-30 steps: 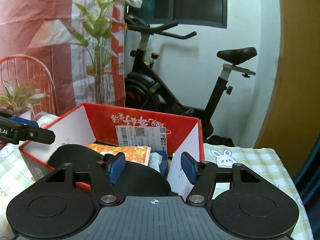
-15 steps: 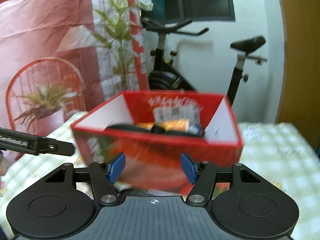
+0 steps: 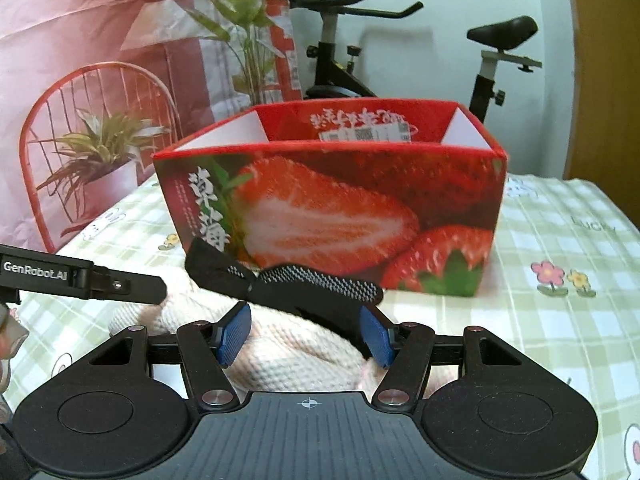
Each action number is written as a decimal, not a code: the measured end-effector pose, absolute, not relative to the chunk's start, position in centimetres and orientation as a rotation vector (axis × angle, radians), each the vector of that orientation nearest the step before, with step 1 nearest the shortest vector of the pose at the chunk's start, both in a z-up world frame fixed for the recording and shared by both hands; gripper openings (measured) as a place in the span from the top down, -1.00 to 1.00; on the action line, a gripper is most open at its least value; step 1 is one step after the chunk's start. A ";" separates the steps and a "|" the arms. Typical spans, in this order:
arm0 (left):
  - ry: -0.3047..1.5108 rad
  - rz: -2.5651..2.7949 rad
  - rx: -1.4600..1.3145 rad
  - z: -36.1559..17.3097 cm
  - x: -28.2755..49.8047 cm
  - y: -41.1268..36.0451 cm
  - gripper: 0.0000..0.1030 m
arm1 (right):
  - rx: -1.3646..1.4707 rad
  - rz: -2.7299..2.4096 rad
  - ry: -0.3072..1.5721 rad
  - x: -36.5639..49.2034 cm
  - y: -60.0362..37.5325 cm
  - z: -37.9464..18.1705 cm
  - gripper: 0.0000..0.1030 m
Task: Organize soft objects
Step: 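Move both tools back down to the cream knit towel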
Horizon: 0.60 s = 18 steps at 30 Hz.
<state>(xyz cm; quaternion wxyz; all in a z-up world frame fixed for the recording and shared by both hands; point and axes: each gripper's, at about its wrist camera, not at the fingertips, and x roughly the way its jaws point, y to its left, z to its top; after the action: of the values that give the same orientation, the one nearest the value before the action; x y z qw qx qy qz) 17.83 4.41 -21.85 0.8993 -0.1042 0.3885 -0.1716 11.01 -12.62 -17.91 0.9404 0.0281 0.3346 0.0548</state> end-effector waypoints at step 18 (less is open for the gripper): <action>0.767 -0.385 -0.253 -22.0 16.6 4.2 0.18 | 0.064 0.121 0.682 10.6 -12.8 -19.0 -0.12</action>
<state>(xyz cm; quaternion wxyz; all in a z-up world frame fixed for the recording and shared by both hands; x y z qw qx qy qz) 16.63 4.23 -21.98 0.9016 -0.1224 0.3708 -0.1860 10.58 -12.80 -19.00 0.9401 0.0316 0.3340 0.0595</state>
